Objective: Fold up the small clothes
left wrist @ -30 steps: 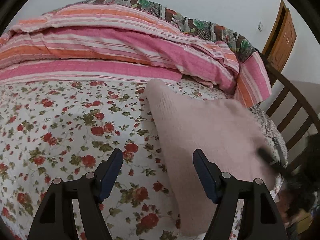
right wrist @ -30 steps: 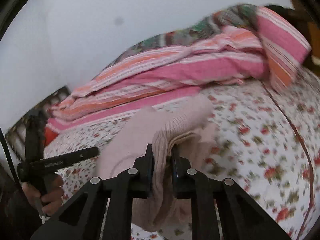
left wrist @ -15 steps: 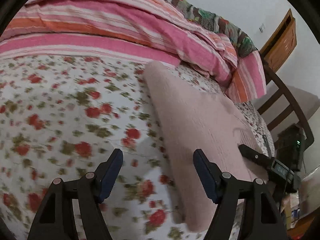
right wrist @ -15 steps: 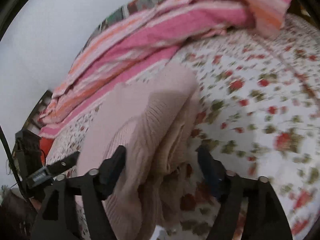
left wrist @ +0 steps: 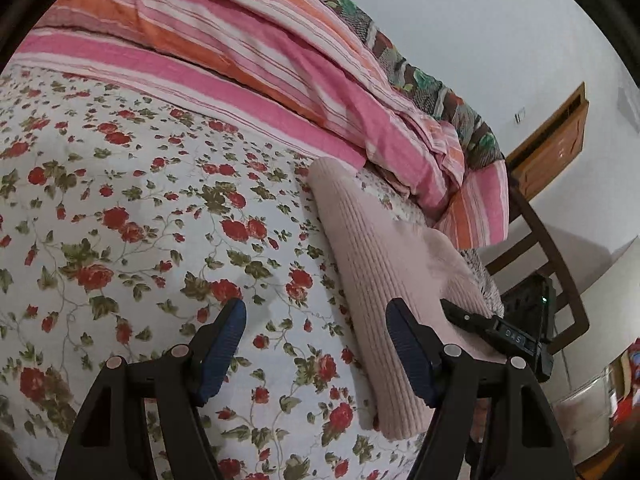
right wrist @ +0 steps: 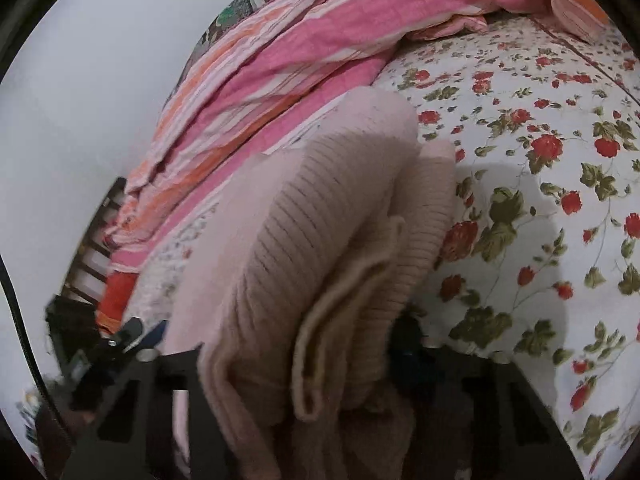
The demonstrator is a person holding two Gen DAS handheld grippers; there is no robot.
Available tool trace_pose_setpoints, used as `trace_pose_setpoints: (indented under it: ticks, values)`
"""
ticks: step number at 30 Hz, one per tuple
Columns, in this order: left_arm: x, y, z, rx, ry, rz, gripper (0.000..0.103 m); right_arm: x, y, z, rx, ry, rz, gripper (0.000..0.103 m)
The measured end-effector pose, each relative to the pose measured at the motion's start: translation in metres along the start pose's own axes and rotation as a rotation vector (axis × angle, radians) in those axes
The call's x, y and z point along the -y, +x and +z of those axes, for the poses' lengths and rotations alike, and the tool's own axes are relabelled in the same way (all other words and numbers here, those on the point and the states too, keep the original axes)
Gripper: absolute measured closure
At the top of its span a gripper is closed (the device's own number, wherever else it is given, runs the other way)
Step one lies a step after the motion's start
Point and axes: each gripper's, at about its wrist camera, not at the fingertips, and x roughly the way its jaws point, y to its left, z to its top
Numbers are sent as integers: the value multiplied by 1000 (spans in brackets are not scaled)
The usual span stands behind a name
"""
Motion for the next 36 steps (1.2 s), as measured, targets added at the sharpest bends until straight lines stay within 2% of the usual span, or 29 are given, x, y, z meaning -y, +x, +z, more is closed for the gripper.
trace_pose_setpoints:
  ticks: [6, 11, 14, 16, 18, 21, 26, 27, 28, 29, 33, 35, 36]
  values:
    - [-2, -13, 6, 34, 17, 23, 33, -47, -44, 12, 135, -37, -10, 64]
    - [-11, -23, 9, 58, 17, 34, 33, -89, -72, 28, 235, -122, -143, 64]
    - [-17, -28, 10, 73, 20, 37, 33, -117, -71, 33, 268, -190, -268, 64]
    - [-21, -32, 12, 77, 17, 31, 33, -129, -65, 35, 277, -215, -311, 64]
    - [-24, -35, 12, 85, 23, 33, 33, -138, -57, 39, 271, -212, -310, 64]
    - [-29, -41, 13, 94, 27, 54, 33, -148, -40, 47, 239, -161, -218, 64]
    - [-39, -54, 14, 94, 43, 91, 33, -137, -5, 51, 212, 10, 133, 64]
    - [-40, -57, 13, 96, 54, 104, 33, -126, 7, 49, 209, 47, 191, 64]
    - [-41, -58, 12, 96, 62, 111, 33, -115, 20, 45, 199, 72, 203, 64]
    - [-42, -59, 10, 93, 69, 114, 33, -102, 33, 42, 183, 84, 176, 63]
    - [-40, -52, -5, 49, 122, 132, 33, -46, 77, 25, 43, 132, -29, 58]
    - [-33, -42, -16, 11, 175, 154, 34, -43, 67, 22, 67, 78, -46, 52]
    - [-25, -35, -23, -17, 215, 151, 34, -51, 57, 22, 82, 7, -95, 50]
